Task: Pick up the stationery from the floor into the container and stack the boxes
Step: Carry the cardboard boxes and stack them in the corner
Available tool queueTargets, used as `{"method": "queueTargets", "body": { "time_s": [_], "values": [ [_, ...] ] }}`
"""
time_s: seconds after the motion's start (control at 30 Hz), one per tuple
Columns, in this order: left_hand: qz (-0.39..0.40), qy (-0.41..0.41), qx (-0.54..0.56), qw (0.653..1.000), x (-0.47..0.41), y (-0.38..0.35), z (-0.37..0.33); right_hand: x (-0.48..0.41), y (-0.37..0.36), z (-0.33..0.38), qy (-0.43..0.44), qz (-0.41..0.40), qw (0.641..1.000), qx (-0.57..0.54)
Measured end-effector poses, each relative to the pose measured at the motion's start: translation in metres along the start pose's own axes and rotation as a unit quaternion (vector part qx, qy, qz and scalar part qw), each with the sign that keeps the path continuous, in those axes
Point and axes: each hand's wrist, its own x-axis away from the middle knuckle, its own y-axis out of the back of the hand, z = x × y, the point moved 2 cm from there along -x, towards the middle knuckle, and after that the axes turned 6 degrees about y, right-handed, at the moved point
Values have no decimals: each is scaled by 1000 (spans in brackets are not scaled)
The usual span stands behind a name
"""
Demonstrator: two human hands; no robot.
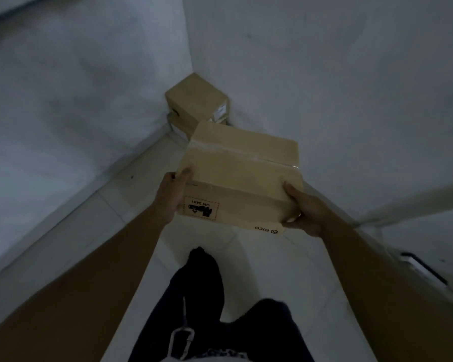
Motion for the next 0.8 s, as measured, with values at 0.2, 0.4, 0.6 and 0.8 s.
{"method": "queueTargets", "body": {
  "time_s": [0.2,0.4,0.6,0.8],
  "values": [
    [0,-29,-21,999,-97,39,-110,-67,-76,73,16,-39,998,-41],
    [-5,-49,-55,997,-199,41,-180,-154,-115,142,32,-64,996,-54],
    [-28,-58,-93,994,-302,30,-229,-258,-154,198,31,-87,994,-58],
    [-41,35,-115,992,-418,29,-265,-350,-198,227,14,-118,992,-53]
  ]
}}
